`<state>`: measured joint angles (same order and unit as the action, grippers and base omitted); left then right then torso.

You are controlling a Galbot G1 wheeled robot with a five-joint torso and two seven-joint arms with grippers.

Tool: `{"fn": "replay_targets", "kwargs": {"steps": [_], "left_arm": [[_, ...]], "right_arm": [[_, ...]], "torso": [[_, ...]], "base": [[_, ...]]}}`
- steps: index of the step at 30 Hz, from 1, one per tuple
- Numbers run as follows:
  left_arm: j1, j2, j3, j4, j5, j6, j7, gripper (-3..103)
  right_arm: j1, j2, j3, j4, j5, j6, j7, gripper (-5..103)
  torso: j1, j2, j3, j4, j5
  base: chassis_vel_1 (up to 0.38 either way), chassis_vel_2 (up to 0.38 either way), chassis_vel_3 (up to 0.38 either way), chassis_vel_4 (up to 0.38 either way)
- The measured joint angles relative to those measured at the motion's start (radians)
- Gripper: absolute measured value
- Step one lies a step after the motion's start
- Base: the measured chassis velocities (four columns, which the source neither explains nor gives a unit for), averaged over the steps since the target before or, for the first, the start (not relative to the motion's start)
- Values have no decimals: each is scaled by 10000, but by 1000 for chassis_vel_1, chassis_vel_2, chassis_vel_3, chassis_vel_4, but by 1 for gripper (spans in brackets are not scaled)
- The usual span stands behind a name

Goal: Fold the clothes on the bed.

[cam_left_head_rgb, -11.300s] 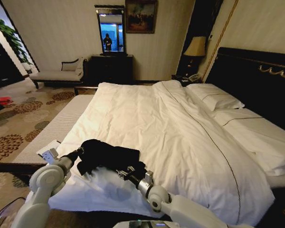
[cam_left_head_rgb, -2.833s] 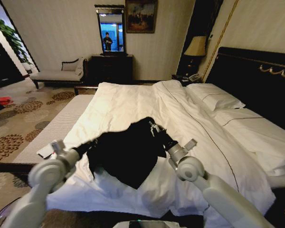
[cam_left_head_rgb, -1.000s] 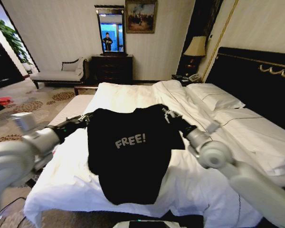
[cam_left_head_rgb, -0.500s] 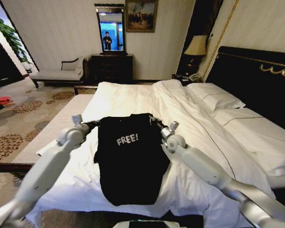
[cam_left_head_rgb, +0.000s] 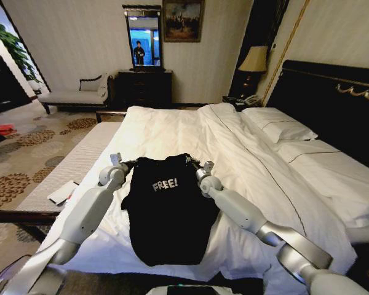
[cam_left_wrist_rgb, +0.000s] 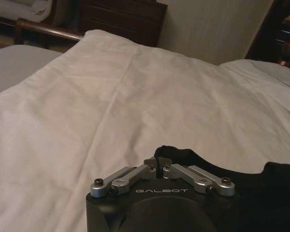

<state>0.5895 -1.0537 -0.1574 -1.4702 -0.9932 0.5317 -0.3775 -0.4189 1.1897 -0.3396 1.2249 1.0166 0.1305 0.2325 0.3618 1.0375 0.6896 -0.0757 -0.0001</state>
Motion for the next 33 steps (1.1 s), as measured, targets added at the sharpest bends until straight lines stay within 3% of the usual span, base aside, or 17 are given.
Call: {"fn": "replay_targets", "kwargs": {"steps": [2, 4, 5, 7, 9, 13, 16, 17, 19, 20, 23, 25, 28, 31, 33], "left_arm": [[-8, -28, -15, -6, 10, -67, -74, -2], [-11, -35, -191, -181, -56, -247, -257, 8], [-11, -35, -191, -181, -56, -247, -257, 8], [-11, 60, -490, -437, -226, -415, -437, 13], [5, 154, -686, -557, -304, -484, -531, 19], [313, 759, -1528, -970, -576, -573, -691, 40], [384, 838, -1648, -1039, -620, -573, -715, 40], [803, 1184, -2171, -1525, -1016, -499, -842, 51], [1065, 1333, -2376, -1814, -1118, -468, -864, 56], [1380, 1460, -2597, -2142, -1176, -442, -908, 62], [2435, 1818, -3434, -3496, -1644, -129, -1050, 74], [2842, 1965, -3689, -3924, -1901, 59, -1127, 79], [4404, 2251, -4444, -5088, -2451, 834, -1316, 94], [5144, 2087, -4456, -5466, -2437, 1151, -1382, 98], [5640, 1765, -4013, -5603, -1896, 1299, -1435, 100]], "right_arm": [[7, 93, 31, -16, -71, 96, 45, 1], [38, 273, 307, 58, -193, 330, 63, 10], [38, 273, 307, 58, -193, 330, 63, 10], [108, 355, 638, 181, -441, 632, 63, 21], [147, 343, 799, 249, -611, 780, 63, 21], [321, -169, 1215, 532, -840, 1030, 166, 42], [327, -262, 1226, 558, -837, 1030, 187, 42], [315, -702, 1158, 723, -804, 885, 288, 60], [264, -828, 1078, 756, -820, 806, 343, 60], [187, -904, 1006, 769, -848, 749, 428, 65], [14, -943, 1009, 994, -825, 670, 762, 82], [-29, -995, 1037, 1111, -797, 650, 848, 82], [-384, -1458, 1206, 1660, -837, 606, 1044, 96], [-711, -1644, 1417, 2047, -842, 554, 1206, 100], [-1094, -1729, 1697, 2397, -847, 517, 1315, 100]], "torso": [[0, 0, 0, 0, 1], [0, 0, 0, 1, -1], [0, 0, 0, 1, -1], [-2, 1, 0, 3, 0], [-2, 1, -1, 3, 1], [-3, 1, -2, -1, -1], [-3, 1, -2, 0, 0], [-2, 1, -2, 0, -1], [-2, 2, -2, -2, 0], [-3, 2, -2, -5, 1], [-2, 2, -2, 3, 5], [-3, 2, -3, 6, 6], [-4, 3, -3, 7, 4], [-5, 3, -3, -1, 0], [-5, 3, -3, -2, 3]], "base": [[0, 0, 0, 0], [0, 0, 0, 0], [0, 0, 0, 0], [0, 0, 0, 0], [0, 0, 0, 0], [0, 0, 0, 0], [0, 0, 0, 0], [0, 0, 0, 0], [0, 0, 0, 0], [0, 0, 0, 0], [0, 0, 0, 0], [0, 0, 0, 0], [0, 0, 0, 0], [0, 0, 0, 0], [0, 0, 0, 0]]}}
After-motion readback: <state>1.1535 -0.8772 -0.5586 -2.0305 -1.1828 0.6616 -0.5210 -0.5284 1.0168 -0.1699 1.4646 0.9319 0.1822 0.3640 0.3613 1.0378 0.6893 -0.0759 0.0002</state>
